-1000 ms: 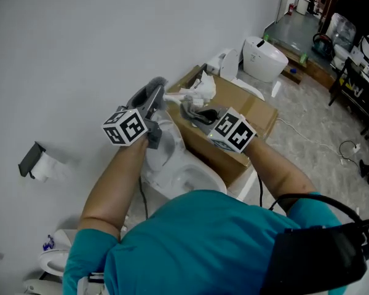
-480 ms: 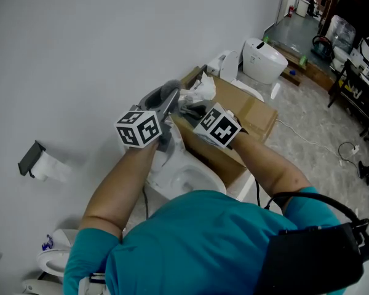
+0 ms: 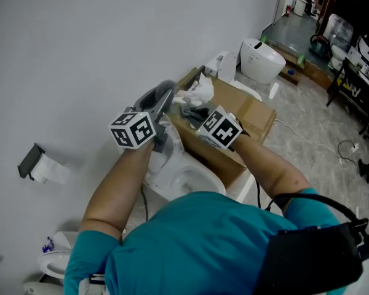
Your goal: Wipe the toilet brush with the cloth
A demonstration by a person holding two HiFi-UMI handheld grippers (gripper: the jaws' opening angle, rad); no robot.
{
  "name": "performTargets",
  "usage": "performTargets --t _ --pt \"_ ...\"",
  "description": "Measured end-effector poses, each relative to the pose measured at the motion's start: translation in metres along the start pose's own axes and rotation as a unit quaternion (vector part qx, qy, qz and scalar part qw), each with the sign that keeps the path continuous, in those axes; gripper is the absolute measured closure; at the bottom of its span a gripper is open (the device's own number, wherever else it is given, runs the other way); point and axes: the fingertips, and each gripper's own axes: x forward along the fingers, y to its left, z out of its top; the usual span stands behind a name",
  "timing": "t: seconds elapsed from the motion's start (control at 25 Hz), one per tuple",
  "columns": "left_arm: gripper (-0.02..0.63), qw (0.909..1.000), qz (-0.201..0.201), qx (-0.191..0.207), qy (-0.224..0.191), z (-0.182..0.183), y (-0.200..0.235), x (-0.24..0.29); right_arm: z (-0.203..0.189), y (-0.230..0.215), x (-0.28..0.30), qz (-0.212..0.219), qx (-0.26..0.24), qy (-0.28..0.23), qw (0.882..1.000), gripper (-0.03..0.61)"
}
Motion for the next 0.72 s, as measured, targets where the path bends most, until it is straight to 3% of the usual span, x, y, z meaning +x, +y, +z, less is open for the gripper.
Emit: performTargets --t 0.24,0.52,0.72 --pt "0.453 0.9999 0.003 -0.010 -0.007 0.005 0.004 -0.004 -0.012 -0.007 0.001 -0.009 -0.001 0.007 1.000 0.557" --pt "0.453 0.9974 0.008 -0.067 -0.025 0.009 0.016 -0.011 -0.018 -0.004 0.000 -0.009 0.004 0.013 1.000 0.557" --pt "0.453 0.9964 0.010 -0.077 -0.033 0.013 0.020 -0.014 -0.022 -0.005 0.000 -0.013 0.008 0.019 1.000 0.557"
